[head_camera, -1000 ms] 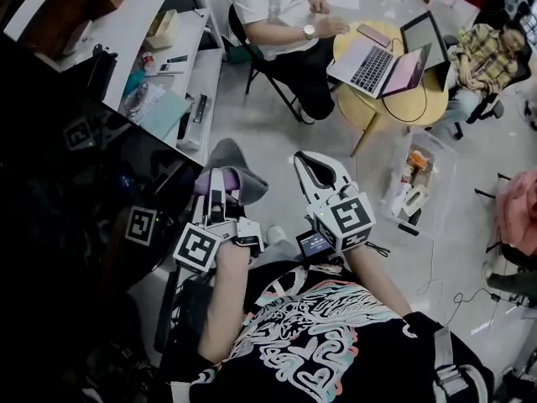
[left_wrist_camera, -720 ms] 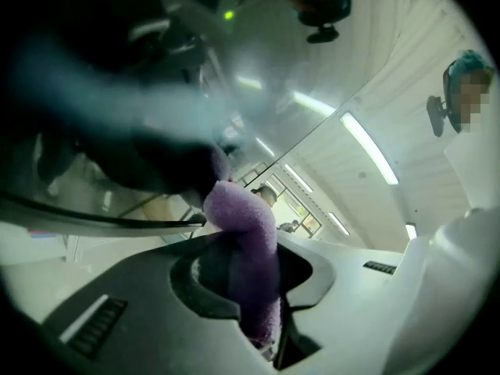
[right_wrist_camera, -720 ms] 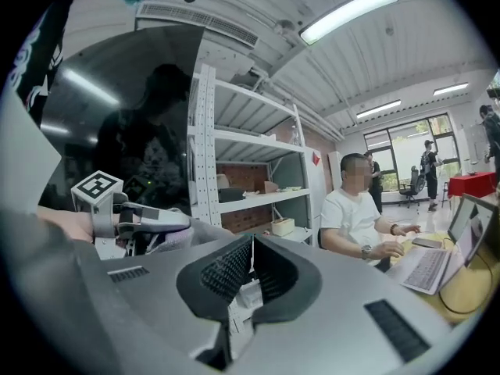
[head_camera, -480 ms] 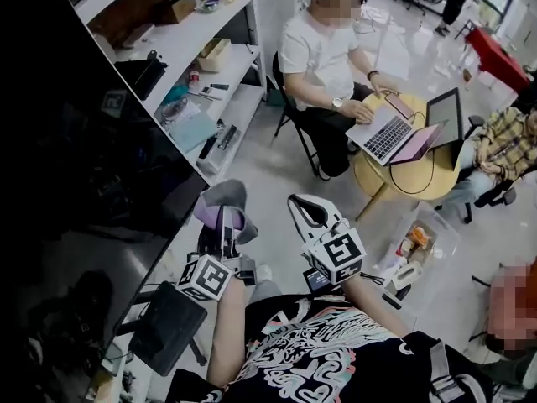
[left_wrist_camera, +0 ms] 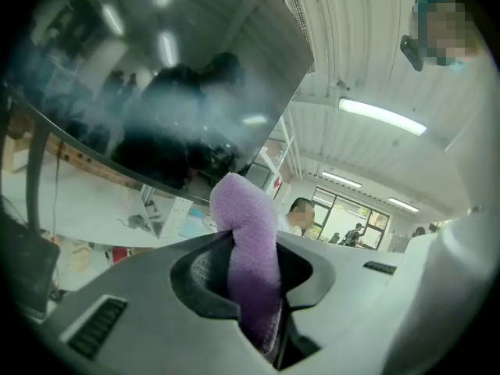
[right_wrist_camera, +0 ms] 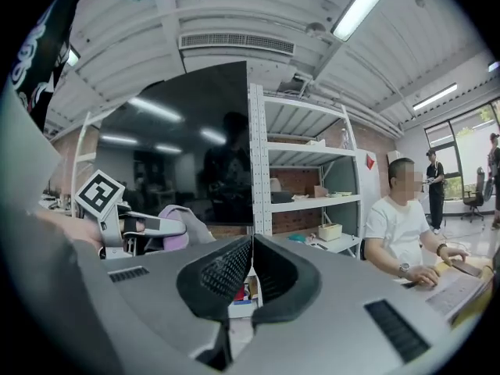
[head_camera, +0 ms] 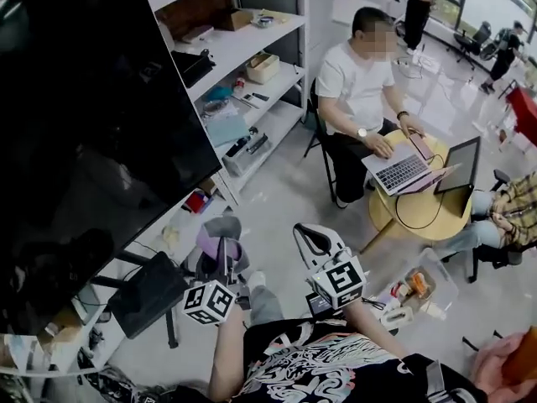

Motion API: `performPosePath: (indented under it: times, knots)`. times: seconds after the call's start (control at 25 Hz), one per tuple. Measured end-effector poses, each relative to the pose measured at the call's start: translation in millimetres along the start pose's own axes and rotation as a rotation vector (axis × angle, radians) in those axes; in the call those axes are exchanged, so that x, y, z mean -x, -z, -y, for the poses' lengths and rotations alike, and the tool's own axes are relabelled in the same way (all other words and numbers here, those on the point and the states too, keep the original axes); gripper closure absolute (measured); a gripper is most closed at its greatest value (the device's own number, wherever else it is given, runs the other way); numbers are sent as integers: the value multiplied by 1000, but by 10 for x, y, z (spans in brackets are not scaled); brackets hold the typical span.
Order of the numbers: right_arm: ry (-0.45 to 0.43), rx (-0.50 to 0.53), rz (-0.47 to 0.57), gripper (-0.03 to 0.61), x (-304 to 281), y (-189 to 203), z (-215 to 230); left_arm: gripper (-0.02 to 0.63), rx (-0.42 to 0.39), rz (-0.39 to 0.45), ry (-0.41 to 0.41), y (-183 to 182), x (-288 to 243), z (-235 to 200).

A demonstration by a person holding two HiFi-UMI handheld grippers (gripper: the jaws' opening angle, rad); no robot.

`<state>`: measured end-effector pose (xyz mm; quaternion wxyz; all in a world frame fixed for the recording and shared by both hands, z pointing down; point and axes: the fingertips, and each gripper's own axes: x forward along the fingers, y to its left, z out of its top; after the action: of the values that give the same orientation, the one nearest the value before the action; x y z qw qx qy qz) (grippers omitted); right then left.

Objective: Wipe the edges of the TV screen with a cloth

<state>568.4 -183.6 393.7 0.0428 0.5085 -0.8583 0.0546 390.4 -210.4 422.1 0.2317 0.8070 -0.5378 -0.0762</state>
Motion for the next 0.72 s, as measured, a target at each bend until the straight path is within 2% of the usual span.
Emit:
performPosePath:
  times: [0.32, 0.52, 0.6, 0.72]
  knots:
    - [-162, 25, 1, 548, 307, 15, -553, 514, -168, 43, -147, -81, 807, -21]
    - [-258, 52, 16, 548, 349, -23, -1068, 514, -314, 63, -181, -241, 1202, -8]
    - [-297, 80, 26, 548, 364, -16, -1266, 514, -337, 71, -193, -245, 1319, -9]
    - [-303, 93, 21, 548, 418, 12, -1477, 514, -372, 66, -213, -193, 1558, -1]
